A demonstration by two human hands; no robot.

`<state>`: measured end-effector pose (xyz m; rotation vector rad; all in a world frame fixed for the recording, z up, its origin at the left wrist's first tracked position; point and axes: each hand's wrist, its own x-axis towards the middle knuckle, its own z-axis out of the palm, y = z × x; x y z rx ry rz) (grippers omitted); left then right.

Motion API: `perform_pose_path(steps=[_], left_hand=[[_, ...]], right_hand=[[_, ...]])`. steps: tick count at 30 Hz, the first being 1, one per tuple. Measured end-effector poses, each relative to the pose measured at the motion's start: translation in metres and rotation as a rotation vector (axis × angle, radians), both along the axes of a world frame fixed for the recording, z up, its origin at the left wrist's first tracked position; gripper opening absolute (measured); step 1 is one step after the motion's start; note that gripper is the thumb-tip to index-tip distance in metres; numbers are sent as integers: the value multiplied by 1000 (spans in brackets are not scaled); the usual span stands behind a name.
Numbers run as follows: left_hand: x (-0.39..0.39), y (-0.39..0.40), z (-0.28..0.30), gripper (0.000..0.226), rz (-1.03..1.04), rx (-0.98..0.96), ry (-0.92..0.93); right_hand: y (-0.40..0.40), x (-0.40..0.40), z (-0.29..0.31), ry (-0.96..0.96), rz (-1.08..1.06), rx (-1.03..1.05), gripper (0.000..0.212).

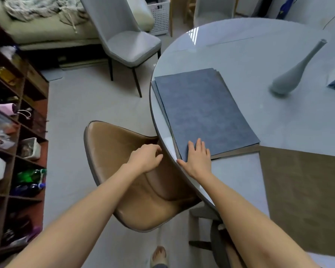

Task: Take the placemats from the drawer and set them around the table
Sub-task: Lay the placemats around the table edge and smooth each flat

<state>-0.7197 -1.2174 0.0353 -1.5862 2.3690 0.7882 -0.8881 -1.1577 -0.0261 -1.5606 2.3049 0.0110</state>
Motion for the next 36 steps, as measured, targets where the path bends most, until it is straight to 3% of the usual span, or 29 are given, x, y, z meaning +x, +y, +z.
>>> perform_pose_path(steps=[8,13,15,18,22,26,28,31,34,36], left_hand=[[16,-7,-8,33,104,104,126],[24,-3,-8,29,205,158,325],[26,2,-3,37,118,54,301],[21,2,18,68,-133,-228,184],[-14,-19,67,93,-247,-450,301],[-52,-42,109,105,-214,-535,414],[-74,-39,128,83,-239,-520,422],[-111,-4,161,21,-328,-478,458],[-157,50,195,22,-463,-594,503],[-192,90,220,26,-572,-662,523]], right_hand=[[-1,2,-3,12,-24,30,65],[-20,-13,19,207,133,31,37],[-32,-26,40,162,166,10,35],[-37,-44,84,42,153,-157,40],[-4,-78,156,-228,55,-481,30],[63,-119,234,-327,-10,-660,27],[101,-136,263,-354,-87,-713,26],[159,-159,292,-325,-182,-751,26],[222,-197,307,-276,-349,-770,22],[271,-228,311,-193,-478,-664,16]])
